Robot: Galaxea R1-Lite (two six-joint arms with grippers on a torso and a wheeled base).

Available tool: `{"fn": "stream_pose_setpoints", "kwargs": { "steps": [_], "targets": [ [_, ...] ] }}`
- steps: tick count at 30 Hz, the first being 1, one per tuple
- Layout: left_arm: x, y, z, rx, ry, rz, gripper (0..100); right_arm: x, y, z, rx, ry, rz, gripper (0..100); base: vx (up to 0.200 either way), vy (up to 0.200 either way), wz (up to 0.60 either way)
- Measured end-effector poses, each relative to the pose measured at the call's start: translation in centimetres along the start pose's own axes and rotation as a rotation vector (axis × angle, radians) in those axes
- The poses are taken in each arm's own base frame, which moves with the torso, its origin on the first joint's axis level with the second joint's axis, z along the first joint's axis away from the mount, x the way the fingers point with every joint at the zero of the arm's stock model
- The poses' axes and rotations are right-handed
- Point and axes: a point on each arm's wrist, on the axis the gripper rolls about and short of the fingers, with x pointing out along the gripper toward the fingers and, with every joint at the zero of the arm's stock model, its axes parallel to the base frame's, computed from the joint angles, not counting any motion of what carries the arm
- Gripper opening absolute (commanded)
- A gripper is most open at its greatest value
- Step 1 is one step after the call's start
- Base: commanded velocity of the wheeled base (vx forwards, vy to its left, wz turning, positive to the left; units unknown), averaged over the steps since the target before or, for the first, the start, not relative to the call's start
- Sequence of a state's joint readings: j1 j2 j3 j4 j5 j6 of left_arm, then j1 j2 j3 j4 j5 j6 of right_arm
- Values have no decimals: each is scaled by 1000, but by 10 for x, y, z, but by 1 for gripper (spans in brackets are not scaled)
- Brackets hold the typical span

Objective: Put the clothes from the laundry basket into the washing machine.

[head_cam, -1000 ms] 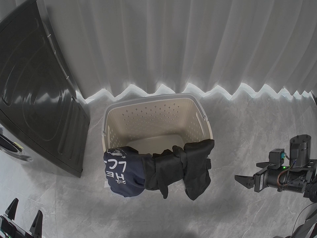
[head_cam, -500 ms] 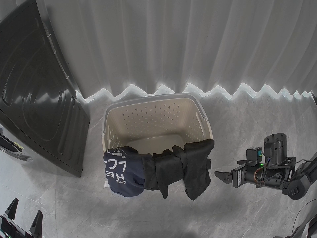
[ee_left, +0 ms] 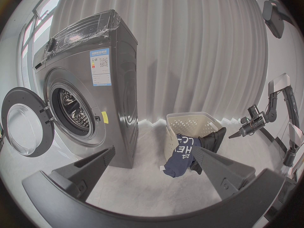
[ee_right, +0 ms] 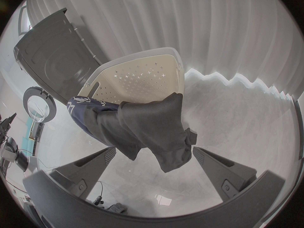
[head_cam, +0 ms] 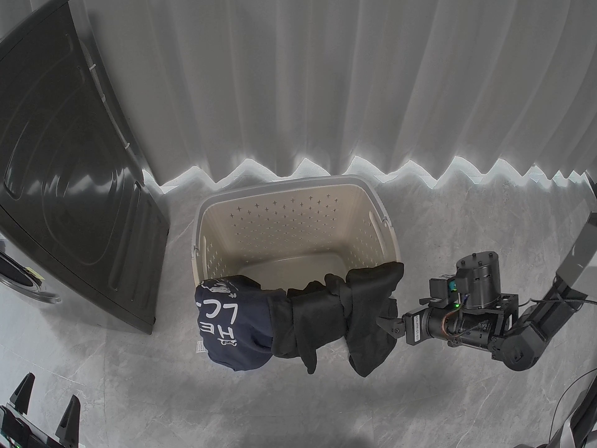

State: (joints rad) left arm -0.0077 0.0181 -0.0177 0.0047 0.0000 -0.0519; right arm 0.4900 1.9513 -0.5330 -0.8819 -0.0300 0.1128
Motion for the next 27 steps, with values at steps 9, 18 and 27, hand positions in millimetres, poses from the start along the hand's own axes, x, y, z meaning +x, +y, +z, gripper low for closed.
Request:
{"fn": "stream_pose_setpoints", "kwargs": {
  "steps": [9,18,27],
  "targets": [
    [0,0,0,0,0,0,100,40,0,1,2,-2,-5,100,0,0,0],
    [0,0,0,0,0,0,100,74,-5,0,4,-8,-12,100,0,0,0],
    [0,0,0,0,0,0,100,93,-6,4,5,-37,-9,0,0,0,0]
  ]
}}
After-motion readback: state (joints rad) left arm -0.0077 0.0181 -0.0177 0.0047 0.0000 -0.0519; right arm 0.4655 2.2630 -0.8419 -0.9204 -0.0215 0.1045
